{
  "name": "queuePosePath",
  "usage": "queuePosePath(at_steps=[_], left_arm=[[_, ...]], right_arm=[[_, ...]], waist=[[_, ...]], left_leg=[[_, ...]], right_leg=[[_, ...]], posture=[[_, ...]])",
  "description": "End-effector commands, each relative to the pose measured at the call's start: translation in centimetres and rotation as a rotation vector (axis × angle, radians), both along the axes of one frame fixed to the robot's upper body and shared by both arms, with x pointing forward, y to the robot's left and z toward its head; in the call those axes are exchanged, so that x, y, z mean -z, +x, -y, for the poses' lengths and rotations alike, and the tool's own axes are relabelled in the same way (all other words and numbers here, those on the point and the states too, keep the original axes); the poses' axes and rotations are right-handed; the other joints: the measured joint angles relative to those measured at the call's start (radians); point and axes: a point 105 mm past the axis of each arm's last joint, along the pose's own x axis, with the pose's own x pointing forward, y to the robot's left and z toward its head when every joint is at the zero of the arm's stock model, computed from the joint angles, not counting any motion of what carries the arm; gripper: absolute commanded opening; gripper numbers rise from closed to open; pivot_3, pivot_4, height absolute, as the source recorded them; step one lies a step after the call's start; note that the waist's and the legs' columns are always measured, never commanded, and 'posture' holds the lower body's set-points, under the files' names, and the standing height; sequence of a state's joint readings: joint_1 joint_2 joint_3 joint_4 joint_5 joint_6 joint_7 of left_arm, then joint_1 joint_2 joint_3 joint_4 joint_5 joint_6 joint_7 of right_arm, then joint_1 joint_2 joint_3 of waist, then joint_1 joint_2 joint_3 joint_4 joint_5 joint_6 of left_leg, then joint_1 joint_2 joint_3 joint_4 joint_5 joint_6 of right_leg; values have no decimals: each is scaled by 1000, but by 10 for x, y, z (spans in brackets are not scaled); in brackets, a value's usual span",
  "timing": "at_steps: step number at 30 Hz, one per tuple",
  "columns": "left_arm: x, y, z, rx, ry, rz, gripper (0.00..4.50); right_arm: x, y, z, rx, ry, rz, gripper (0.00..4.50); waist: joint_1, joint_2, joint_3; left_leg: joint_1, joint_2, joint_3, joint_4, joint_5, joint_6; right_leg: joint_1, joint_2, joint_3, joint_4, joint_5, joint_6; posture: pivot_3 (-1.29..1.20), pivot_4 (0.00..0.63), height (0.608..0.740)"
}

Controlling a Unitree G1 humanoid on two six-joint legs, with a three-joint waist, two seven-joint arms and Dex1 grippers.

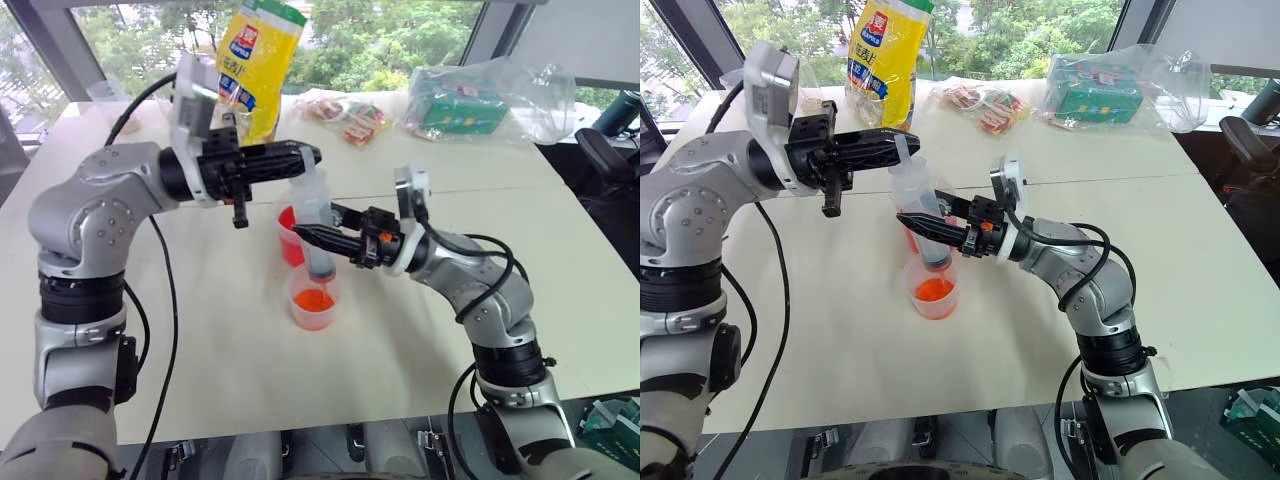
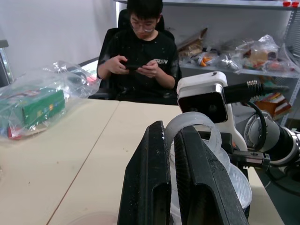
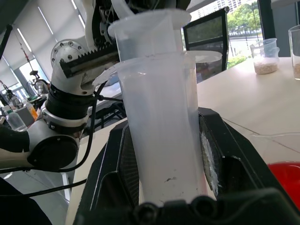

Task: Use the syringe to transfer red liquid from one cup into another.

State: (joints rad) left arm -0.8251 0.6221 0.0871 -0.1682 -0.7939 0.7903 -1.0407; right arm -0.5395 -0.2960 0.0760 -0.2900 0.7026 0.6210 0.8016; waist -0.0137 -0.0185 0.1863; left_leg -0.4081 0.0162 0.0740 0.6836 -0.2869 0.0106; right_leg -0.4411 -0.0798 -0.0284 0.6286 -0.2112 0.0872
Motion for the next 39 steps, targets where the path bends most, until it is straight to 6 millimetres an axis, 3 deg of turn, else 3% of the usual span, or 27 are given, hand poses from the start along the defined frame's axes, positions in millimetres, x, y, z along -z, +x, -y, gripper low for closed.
queuePosePath(at_steps=[1, 8, 14, 18, 24, 30, 34, 39], left_arm=[[21, -13, 15, 89, 83, -47, 41], [26, -16, 15, 94, 98, -57, 41], [21, -13, 10, 74, 95, -67, 41], [3, 0, -9, -20, 72, -45, 1483], [-7, 12, -40, -148, 64, 1, 4407], [-10, 15, -68, -236, 72, 13, 4407], [-4, 13, -71, -252, 71, 6, 4407], [8, 10, -64, -245, 68, -7, 4407]], right_arm=[[-51, -9, 7, 2, 128, 161, 1408], [-60, -9, 7, 2, 155, 162, 1408], [-56, -12, 6, -13, 151, 139, 1408], [-43, -16, 1, -33, 140, 85, 1408], [-40, -12, 3, -20, 157, 20, 1408], [-46, -6, 10, 11, 173, 13, 1408], [-60, -1, 17, 41, 209, -4, 1408], [-71, 41, 44, 282, 146, -142, 1408]], waist=[[0, 0, 0], [0, 0, 0], [0, 0, 0], [0, 0, 0], [-3, 0, 0], [-2, 0, 0], [0, 0, 0], [0, 0, 0]], left_leg=[[0, 0, 0, 0, 0, 0], [0, 0, 0, 0, 0, 0], [0, 0, 0, 0, 0, 0], [0, 0, 0, 0, 0, 0], [0, 0, 0, 0, 0, 0], [0, 0, 0, 0, 0, 0], [0, 0, 0, 0, 0, 0], [0, 0, 0, 0, 0, 0]], right_leg=[[0, 0, 0, 0, 0, 0], [0, 0, 0, 0, 0, 0], [0, 0, 0, 0, 0, 0], [0, 0, 0, 0, 0, 0], [0, 0, 0, 0, 0, 0], [-1, 0, 0, 0, 0, 0], [0, 0, 0, 0, 0, 0], [0, -1, 0, 0, 0, -1]], posture=[[0, 150, 740], [0, 150, 740], [0, 150, 740], [0, 150, 740], [0, 150, 740], [0, 150, 740], [0, 150, 740], [0, 150, 740]])
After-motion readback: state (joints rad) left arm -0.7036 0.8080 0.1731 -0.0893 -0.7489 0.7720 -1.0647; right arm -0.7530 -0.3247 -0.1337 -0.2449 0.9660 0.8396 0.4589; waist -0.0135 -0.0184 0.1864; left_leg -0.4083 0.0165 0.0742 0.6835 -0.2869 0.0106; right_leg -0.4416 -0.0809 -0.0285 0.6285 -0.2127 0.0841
